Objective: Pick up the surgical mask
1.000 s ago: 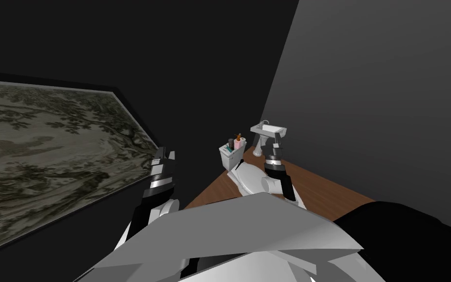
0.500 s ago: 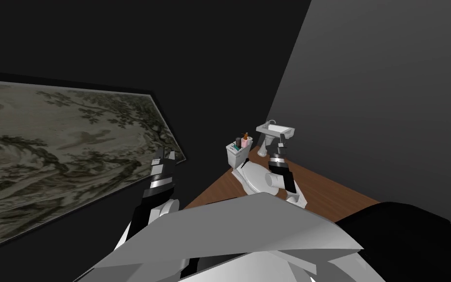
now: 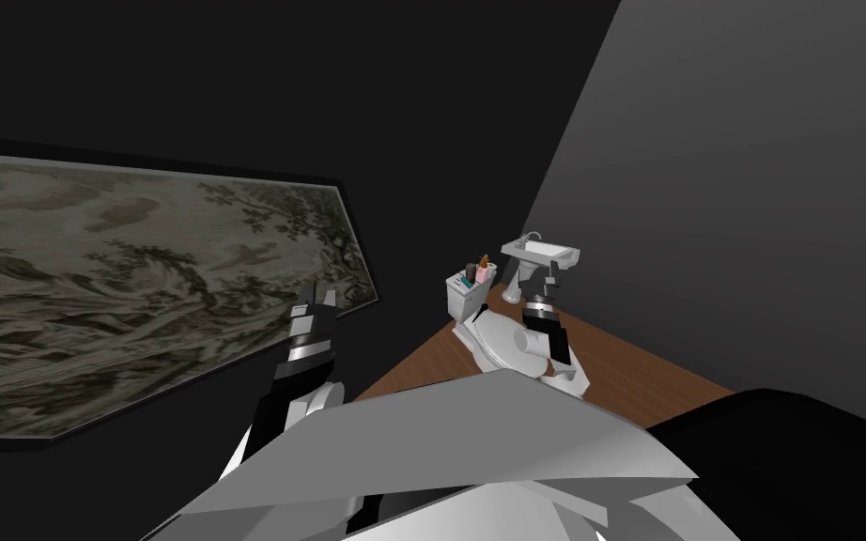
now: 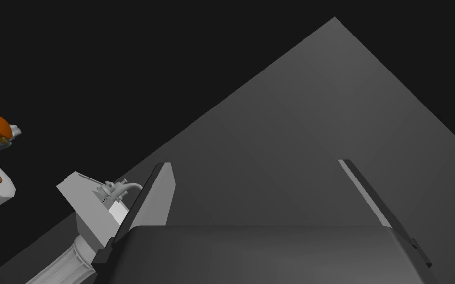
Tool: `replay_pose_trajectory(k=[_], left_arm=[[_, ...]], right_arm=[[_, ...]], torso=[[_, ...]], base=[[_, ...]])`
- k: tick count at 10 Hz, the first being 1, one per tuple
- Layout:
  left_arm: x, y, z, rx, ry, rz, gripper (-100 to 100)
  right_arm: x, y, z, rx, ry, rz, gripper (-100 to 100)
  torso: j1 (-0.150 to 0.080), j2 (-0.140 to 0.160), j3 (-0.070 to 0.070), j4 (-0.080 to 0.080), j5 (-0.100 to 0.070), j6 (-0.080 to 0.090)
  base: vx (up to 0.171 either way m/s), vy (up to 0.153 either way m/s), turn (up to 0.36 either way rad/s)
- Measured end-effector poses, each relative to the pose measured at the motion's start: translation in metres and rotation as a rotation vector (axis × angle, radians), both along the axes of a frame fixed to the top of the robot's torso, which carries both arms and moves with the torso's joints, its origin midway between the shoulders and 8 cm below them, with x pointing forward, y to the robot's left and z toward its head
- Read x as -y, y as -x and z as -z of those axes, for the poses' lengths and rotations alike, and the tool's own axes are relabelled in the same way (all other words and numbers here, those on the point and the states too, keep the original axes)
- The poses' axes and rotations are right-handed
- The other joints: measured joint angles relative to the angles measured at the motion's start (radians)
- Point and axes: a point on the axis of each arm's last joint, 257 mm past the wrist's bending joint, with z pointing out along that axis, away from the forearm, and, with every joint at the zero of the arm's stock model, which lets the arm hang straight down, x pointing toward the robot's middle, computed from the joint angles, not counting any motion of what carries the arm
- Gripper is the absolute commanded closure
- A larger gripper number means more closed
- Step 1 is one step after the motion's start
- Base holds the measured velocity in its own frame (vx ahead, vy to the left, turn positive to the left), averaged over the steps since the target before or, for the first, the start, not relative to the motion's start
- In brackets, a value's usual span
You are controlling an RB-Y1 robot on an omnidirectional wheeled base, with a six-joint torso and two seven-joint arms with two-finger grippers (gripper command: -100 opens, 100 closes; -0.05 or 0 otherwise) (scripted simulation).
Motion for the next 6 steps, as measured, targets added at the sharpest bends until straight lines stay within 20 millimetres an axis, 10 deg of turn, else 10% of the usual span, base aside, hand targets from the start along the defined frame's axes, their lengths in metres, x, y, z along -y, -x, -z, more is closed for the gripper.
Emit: replay_pose_trajectory(k=[6], left_arm=[[0.0,0.0,0.0,0.0,0.0,0.0,0]], right_arm=[[0.079,0.006,0.018,0.06,-0.182,0.04,-100]], torso=[[0.002,0.001,0.0,0.0,0.0,0.0]], base=[[-0.014,0.092,0.112]])
